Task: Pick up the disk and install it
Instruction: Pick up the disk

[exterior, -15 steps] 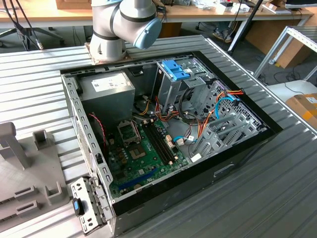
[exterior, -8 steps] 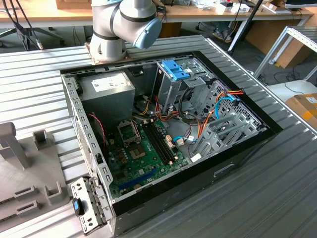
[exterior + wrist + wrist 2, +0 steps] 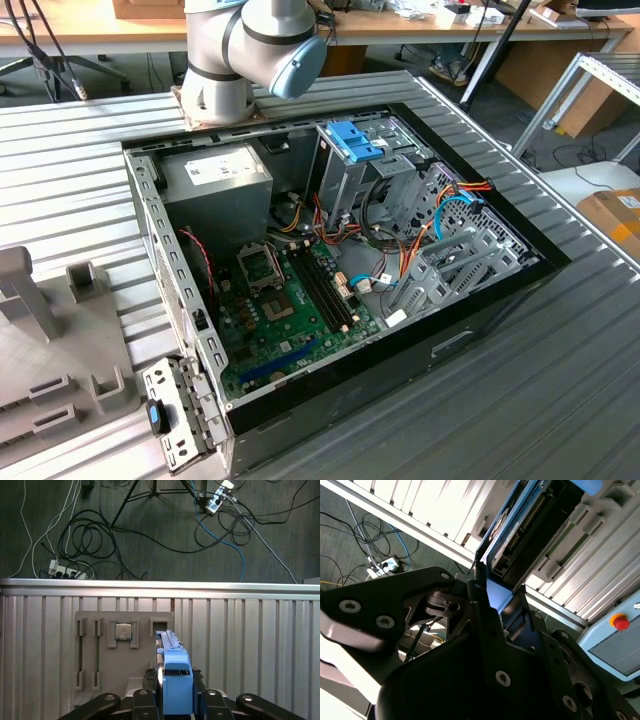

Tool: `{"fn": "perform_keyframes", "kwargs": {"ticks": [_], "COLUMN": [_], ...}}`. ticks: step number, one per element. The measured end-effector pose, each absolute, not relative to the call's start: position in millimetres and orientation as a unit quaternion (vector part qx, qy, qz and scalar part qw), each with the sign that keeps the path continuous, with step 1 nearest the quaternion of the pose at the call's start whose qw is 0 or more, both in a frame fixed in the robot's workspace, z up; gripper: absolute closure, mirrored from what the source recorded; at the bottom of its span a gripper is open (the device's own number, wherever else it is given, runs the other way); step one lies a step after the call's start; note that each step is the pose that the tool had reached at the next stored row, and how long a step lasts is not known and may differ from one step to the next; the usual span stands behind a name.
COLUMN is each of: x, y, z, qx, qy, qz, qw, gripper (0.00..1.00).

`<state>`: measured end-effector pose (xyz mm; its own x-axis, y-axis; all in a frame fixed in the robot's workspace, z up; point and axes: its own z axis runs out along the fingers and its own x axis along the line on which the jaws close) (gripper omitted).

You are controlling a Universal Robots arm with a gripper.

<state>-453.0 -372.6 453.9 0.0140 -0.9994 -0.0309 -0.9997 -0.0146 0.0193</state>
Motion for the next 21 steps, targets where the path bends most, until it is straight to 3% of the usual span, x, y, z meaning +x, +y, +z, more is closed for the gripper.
{"fn": "perform_keyframes", "kwargs": {"ticks": [21], "x": [-452.9], "y": [-372.6], "z": [469.4], "qx": [-0.712], "qy": [0.702], "qz": [0.018], "qw": [0.004], "gripper": [0.64]}}
